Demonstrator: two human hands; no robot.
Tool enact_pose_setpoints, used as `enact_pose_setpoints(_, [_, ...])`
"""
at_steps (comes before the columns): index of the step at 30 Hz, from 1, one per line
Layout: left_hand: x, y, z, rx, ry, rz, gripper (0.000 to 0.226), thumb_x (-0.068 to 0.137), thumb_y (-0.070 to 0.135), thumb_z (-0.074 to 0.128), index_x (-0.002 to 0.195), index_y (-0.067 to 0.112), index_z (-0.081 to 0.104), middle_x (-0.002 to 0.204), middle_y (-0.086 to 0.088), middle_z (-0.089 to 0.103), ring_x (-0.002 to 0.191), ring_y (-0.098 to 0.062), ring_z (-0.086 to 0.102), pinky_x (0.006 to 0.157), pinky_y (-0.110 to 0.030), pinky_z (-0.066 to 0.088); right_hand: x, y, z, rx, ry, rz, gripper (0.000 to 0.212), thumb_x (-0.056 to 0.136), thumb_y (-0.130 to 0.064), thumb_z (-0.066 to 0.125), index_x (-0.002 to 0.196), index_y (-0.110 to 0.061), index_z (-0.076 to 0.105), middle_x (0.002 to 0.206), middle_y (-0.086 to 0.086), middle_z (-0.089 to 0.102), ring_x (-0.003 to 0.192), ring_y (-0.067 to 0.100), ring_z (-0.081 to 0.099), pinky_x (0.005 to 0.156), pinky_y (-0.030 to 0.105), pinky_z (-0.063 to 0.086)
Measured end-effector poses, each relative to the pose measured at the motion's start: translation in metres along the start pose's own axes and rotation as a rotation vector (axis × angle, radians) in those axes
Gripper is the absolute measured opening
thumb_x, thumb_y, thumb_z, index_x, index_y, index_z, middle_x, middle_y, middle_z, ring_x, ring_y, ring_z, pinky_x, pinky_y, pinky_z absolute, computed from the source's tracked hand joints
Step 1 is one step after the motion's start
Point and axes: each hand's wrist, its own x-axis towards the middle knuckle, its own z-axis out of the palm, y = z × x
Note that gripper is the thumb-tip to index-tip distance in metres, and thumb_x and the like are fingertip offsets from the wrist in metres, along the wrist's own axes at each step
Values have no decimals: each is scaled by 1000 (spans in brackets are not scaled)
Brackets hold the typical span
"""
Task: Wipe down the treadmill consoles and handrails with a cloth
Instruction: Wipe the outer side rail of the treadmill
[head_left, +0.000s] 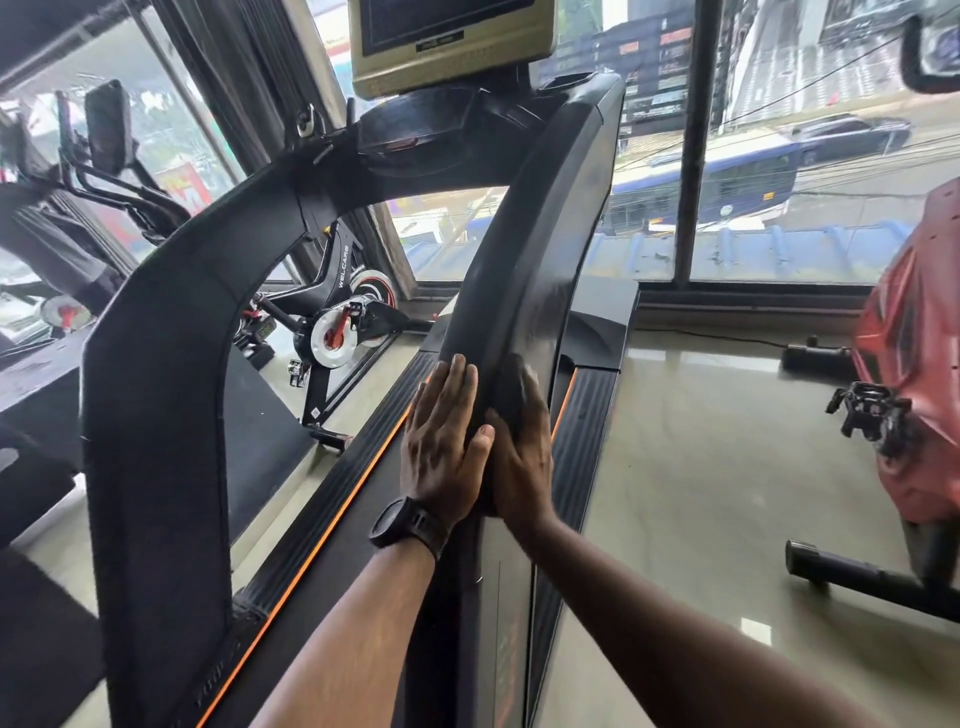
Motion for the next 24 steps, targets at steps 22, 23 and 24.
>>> enact_pose_setpoints(22, [-1, 0, 3, 65, 26, 48, 64, 89, 23, 47, 149, 2, 43, 158, -14, 38, 150, -26, 29, 119, -49, 28, 16, 11, -1, 13, 20, 72, 63, 89, -48, 48, 150, -37, 46, 159, -10, 40, 146, 7, 35, 117, 29, 31])
enact_pose_setpoints(23, [-1, 0, 3, 67, 26, 47, 64, 89, 23, 48, 149, 2, 43, 158, -14, 38, 150, -26, 29, 119, -49, 28, 25, 13, -2, -5, 26, 98, 62, 89, -50, 47, 150, -40, 45, 158, -9, 40, 145, 10, 37, 116, 32, 33])
enact_pose_setpoints(24, [-1, 0, 4, 66, 29, 47, 64, 89, 22, 49, 149, 2, 43, 158, -14, 38, 149, -27, 30, 120, -49, 28, 32, 19, -3, 9, 28, 162, 64, 88, -54, 45, 150, -43, 43, 158, -7, 40, 145, 14, 38, 116, 37, 34])
